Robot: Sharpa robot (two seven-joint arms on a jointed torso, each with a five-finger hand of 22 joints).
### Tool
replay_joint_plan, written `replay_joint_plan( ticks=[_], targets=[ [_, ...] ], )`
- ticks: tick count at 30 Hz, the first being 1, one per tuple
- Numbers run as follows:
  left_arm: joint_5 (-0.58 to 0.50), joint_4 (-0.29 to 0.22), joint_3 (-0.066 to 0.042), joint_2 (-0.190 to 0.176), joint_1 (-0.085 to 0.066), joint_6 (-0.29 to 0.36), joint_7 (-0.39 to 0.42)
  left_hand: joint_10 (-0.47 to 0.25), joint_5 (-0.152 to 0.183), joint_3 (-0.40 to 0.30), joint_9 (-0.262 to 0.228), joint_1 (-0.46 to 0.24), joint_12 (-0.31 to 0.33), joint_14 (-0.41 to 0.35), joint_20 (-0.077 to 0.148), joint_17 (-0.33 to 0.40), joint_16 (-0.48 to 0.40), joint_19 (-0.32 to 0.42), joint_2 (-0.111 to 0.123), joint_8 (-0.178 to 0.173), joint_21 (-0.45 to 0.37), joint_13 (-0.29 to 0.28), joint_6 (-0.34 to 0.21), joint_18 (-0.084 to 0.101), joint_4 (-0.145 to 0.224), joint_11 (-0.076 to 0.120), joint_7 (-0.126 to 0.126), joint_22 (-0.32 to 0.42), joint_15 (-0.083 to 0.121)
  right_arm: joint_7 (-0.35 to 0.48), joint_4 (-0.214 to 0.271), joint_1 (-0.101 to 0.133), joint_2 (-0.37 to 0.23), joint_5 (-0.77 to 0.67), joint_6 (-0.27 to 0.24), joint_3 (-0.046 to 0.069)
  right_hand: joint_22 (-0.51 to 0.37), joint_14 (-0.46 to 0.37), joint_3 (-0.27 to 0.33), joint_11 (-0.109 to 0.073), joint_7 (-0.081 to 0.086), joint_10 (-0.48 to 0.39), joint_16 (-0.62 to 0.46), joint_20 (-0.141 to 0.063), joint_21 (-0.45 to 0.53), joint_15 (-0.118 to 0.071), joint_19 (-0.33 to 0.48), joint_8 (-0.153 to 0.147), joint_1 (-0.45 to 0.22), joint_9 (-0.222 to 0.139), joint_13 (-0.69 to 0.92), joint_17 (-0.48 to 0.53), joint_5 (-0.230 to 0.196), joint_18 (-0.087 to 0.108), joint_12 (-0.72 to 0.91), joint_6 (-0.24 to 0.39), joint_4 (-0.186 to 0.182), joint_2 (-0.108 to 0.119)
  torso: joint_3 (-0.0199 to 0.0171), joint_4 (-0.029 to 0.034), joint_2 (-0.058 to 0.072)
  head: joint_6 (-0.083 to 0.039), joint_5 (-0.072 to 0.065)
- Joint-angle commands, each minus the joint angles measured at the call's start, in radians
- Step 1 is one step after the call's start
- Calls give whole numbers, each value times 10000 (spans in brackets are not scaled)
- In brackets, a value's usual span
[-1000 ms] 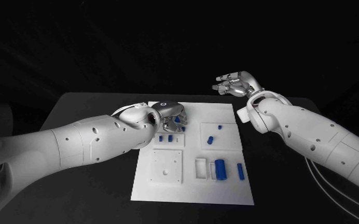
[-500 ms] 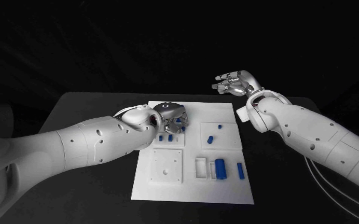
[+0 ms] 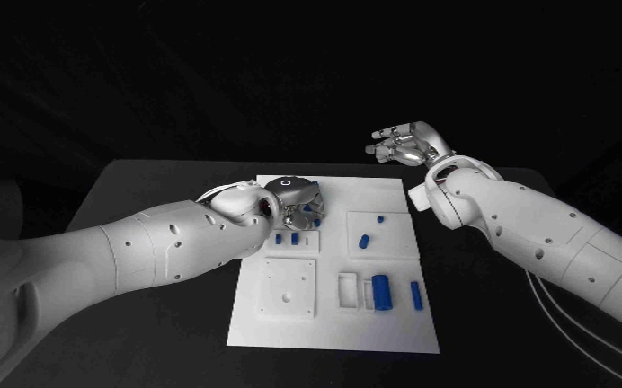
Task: Assemble the parts on the task board
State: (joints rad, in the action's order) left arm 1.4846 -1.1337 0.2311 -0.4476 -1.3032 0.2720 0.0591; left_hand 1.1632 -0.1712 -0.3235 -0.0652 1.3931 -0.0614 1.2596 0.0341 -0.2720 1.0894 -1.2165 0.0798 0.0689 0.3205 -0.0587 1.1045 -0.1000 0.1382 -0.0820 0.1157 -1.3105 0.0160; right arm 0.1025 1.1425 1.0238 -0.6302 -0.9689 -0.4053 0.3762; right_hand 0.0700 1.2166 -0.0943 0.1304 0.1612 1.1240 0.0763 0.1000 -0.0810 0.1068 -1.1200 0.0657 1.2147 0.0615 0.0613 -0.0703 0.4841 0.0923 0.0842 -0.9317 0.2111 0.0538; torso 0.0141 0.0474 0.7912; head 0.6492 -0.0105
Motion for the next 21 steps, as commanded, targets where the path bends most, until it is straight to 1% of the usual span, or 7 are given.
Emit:
replay_joint_plan(
  ticks=[1,12,21],
  targets=[
    [77,36,13,42,41,-142,90,110,-30,-67,5,5,27,51,7,-18,62,106,-111,-47,98,10,121,-120,-18,21,-4,-201,1,120,8,-4,14,-7,127,5,-10,-76,-28,-20,11,-74,-60,-13,47,-14,83,-55,-96,-8,-15,14,27,12,-17,-89,20,-37,3,-1,-1,9,-2],
    [68,119,13,93,47,-318,68,215,29,-41,8,1,30,77,23,-41,147,121,-127,-53,232,10,172,-111,-19,52,-25,-192,20,122,4,-4,27,-7,133,5,-10,-75,-11,-22,11,-72,-61,-15,46,-15,81,-57,-101,-9,-15,14,23,12,-14,-91,24,-42,1,10,-4,37,-6],
    [66,242,13,183,102,-491,57,175,112,-1,14,-39,30,87,18,-51,190,115,-88,-59,249,10,144,-102,-28,49,-44,-179,17,126,-2,-4,45,-7,145,6,-10,-75,-11,-22,11,-72,-61,-15,46,-15,81,-57,-101,-9,-15,14,23,12,-14,-91,24,-42,7,-3,3,49,-10]
  ],
)
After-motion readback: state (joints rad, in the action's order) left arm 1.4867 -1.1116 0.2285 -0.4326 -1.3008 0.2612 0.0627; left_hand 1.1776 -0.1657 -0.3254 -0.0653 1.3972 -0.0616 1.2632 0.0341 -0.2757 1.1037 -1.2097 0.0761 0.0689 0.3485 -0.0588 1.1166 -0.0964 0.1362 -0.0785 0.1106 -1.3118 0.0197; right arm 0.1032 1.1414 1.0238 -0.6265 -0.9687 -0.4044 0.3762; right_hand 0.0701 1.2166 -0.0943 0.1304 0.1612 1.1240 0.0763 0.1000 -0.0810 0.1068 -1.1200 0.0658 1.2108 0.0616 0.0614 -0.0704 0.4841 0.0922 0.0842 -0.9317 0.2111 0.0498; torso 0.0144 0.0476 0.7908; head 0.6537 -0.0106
